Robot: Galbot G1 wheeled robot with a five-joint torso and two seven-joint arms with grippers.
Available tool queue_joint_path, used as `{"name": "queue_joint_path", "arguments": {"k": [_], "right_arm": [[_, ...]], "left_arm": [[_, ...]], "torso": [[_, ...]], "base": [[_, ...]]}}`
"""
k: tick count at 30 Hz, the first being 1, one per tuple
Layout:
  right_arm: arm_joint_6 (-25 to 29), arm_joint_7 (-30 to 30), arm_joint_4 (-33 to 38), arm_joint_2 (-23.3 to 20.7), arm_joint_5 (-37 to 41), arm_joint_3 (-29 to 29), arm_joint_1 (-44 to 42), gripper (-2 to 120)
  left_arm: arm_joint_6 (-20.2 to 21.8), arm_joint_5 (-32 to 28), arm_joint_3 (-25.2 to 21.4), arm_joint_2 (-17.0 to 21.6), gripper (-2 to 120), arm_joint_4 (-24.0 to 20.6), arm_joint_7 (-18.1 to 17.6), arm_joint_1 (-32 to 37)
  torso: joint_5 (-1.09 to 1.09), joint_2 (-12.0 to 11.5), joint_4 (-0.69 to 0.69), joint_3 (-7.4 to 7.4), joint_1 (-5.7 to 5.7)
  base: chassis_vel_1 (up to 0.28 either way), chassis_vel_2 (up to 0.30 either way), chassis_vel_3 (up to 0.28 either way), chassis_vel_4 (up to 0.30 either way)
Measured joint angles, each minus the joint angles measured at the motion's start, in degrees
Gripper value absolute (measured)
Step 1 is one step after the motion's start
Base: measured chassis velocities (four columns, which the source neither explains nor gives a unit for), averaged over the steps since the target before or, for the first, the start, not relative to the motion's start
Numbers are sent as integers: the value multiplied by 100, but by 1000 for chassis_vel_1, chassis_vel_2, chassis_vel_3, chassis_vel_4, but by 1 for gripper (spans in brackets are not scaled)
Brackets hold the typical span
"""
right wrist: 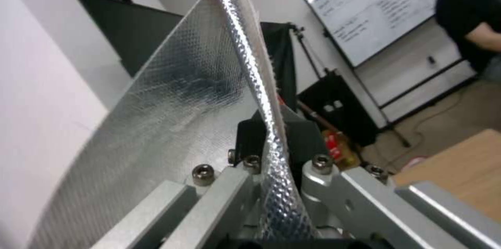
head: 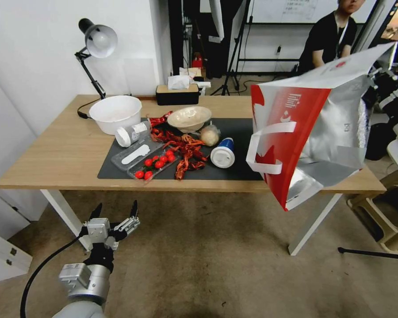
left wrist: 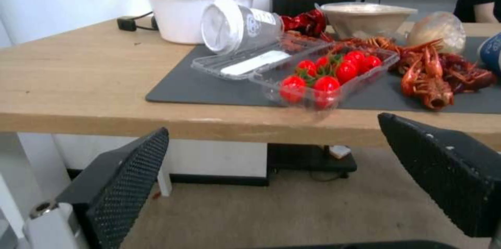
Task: Pick up the food delivery bag from the floor and place it on the table.
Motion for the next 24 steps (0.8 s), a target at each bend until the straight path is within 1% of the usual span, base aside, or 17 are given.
{"name": "queue_joint_path", "arguments": {"k": [8, 17, 20, 24], "right_arm": [[-181, 308, -85, 11, -93, -2, -27, 0], [-286, 508, -166, 47, -99, -50, 7, 0], [-317, 764, -152, 48, -118, -65, 64, 0], [-350, 806, -150, 46, -172, -67, 68, 0]], "left_arm": [[-49, 109, 62, -70, 100, -16, 5, 78], [-127, 114, 38, -92, 100, -52, 6, 130], [-141, 123, 51, -112, 100, -60, 16, 153], [-142, 133, 62, -114, 100, -63, 25, 147]], "torso": [[-2, -1, 0, -1, -1], [-1, -2, 0, -1, -1], [-2, -2, 0, -1, -1], [-1, -2, 0, -1, -1]], "base": [[0, 0, 0, 0], [0, 0, 0, 0], [0, 0, 0, 0], [0, 0, 0, 0]]}}
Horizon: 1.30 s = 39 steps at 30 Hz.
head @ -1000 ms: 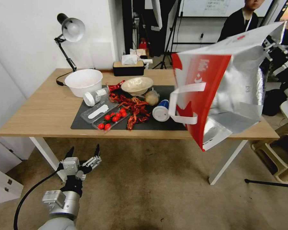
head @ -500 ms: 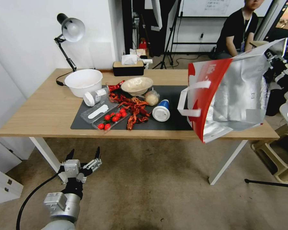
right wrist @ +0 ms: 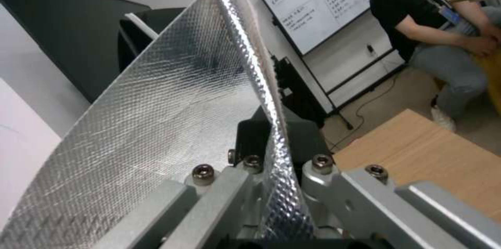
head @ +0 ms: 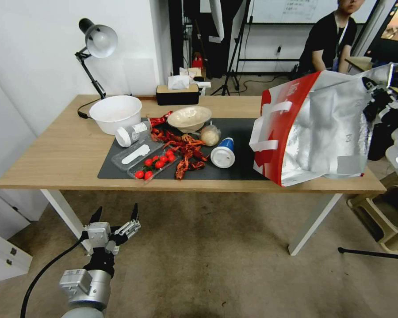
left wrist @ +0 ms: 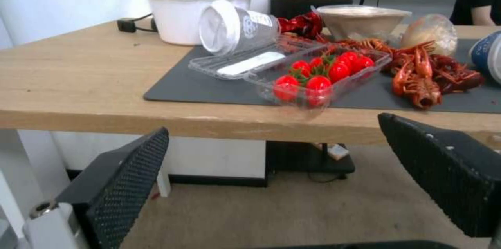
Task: Pick up the food delivery bag from the floor and place it on the table.
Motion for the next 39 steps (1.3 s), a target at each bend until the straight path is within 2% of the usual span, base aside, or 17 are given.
{"name": "queue_joint_path", "arguments": {"k": [11, 13, 15, 16, 17, 20, 21, 26, 29, 30, 33, 34, 36, 39], "right_arm": [[-135, 220, -25, -19, -60, -90, 172, 0], [-140, 303, -61, -19, -190, -225, 352, 12], [-133, 314, -67, -19, -235, -260, 393, 14], [-116, 345, -73, -35, -298, -336, 494, 22], [-116, 345, -73, -35, -298, -336, 494, 22], [-113, 369, -59, -75, -282, -369, 552, 34], [-113, 360, -53, -85, -279, -370, 550, 40], [-116, 282, -30, -98, -314, -364, 492, 52], [-134, 257, 11, -108, -390, -358, 431, 68], [-134, 257, 11, -108, -390, -358, 431, 68], [-149, 260, 50, -126, -429, -358, 387, 82], [-149, 260, 50, -126, -429, -358, 387, 82], [-159, 289, 100, -126, -459, -331, 333, 93], [-162, 328, 185, -146, -507, -277, 232, 99]], "left_arm": [[-46, -2, -16, -35, 100, -8, 41, 43], [-47, 5, -11, -54, 100, -9, 69, 62], [-47, 7, -10, -56, 100, -9, 69, 64], [-47, 11, -7, -56, 100, -14, 64, 70], [-47, 11, -7, -56, 100, -14, 64, 70], [-52, 10, -10, -35, 100, -17, 52, 71], [-54, 8, -11, -24, 100, -23, 44, 69], [-55, 6, -9, -5, 100, -28, 33, 53], [-48, -1, 1, -1, 100, -42, 72, 56], [-48, -1, 1, -1, 100, -42, 72, 56], [-36, -13, 17, -7, 100, -81, 83, 66], [-36, -13, 17, -7, 100, -81, 83, 66], [-27, -25, 17, -7, 100, -86, 84, 66], [-1, -73, -8, 13, 100, -127, 84, 66]], "torso": [[0, -1, 0, 0, 0], [0, -1, 0, 0, 0], [0, -1, 0, 0, 0], [0, -1, 1, 0, 0], [0, -1, 1, 0, 0], [0, -1, 0, 0, 0], [0, -1, 0, 0, 0], [0, -1, 0, 0, 0], [0, -1, 0, 0, 0], [0, -1, 0, 0, 0], [0, -1, 0, 0, 0], [0, -1, 0, 0, 0], [0, -1, 0, 0, 0], [0, -1, 0, 0, 0]], "base": [[0, 0, 0, 0], [0, 0, 0, 0], [0, 0, 0, 0], [0, 0, 0, 0], [0, 0, 0, 0], [0, 0, 0, 0], [0, 0, 0, 0], [0, 0, 0, 0], [0, 0, 0, 0], [0, 0, 0, 0], [0, 0, 0, 0], [0, 0, 0, 0], [0, 0, 0, 0], [0, 0, 0, 0]]}}
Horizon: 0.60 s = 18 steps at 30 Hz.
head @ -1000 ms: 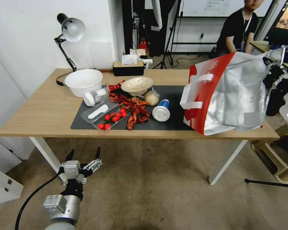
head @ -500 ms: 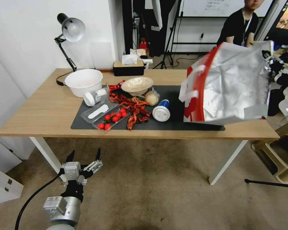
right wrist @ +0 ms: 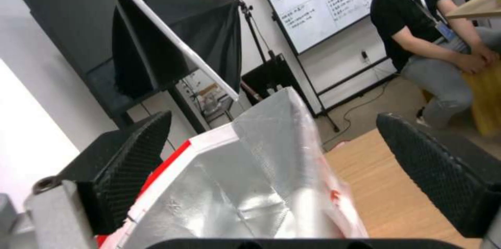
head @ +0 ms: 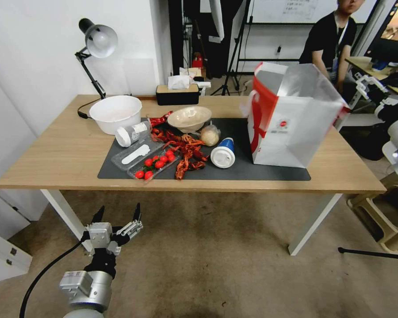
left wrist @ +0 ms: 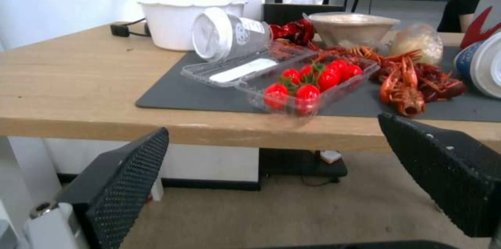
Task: Pick up the food delivery bag from the floor and place it on the table.
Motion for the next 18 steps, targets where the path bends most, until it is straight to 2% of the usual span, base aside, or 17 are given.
{"name": "queue_joint_path", "arguments": {"k": [6, 13, 18], "right_arm": [[-23, 17, 98, -19, -147, 56, -128, 100], [-58, -307, 354, -57, -1223, 167, -624, 100], [257, -415, 857, 1, -2017, 300, -1275, 100]], "left_arm": [[22, -40, -21, 16, 100, -23, 4, -21], [9, -51, -38, 9, 100, -54, 8, -19], [-19, -82, -40, -19, 100, -44, 16, -19]], "torso": [[-1, 0, -1, 0, 0], [0, 0, -1, 0, 0], [-1, 0, 0, 0, 0]], "base": [[0, 0, 0, 0], [0, 0, 0, 0], [0, 0, 0, 0]]}}
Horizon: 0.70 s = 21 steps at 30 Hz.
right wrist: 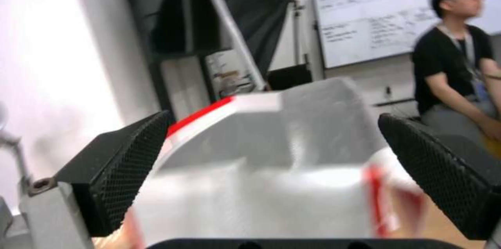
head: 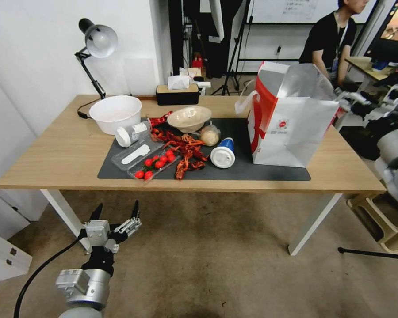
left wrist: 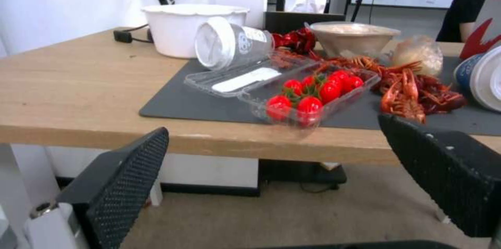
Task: Pick up the food delivery bag from the floor and place it on the table.
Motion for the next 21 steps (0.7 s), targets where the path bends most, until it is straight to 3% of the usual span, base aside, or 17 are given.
{"name": "queue_joint_path", "arguments": {"k": [7, 9, 15, 17, 19, 21], "right_arm": [[463, -97, 580, 404, -1361, 311, -1119, 100], [608, -123, 761, 753, -1909, 337, -1526, 100], [739, -285, 744, 1283, -2421, 232, -1846, 100], [815, -454, 650, 1802, -2835, 172, -2200, 100], [853, -490, 626, 1900, -2930, 161, -2299, 100], [1030, -637, 489, 2289, -3324, 101, -2686, 100]], "left_arm": [[0, -15, 26, -15, 100, 2, -5, -15], [7, -21, 29, -17, 100, 18, -6, -28], [39, -34, 37, -30, 100, 5, -3, -20], [201, -130, 37, -27, 100, -107, -3, -7], [210, -138, 35, -25, 100, -108, -4, -8], [241, -161, 31, -5, 100, -104, 4, -31]], "torso": [[1, 0, -1, 0, 0], [0, 0, -1, 0, -1], [0, 0, 0, 0, -1], [1, 0, 1, -1, -1], [0, 0, 1, -1, -1], [1, 0, -2, -1, -1]], "base": [[0, 0, 0, 0], [0, 0, 0, 0], [0, 0, 0, 0], [0, 0, 0, 0], [0, 0, 0, 0], [0, 0, 0, 0]]}}
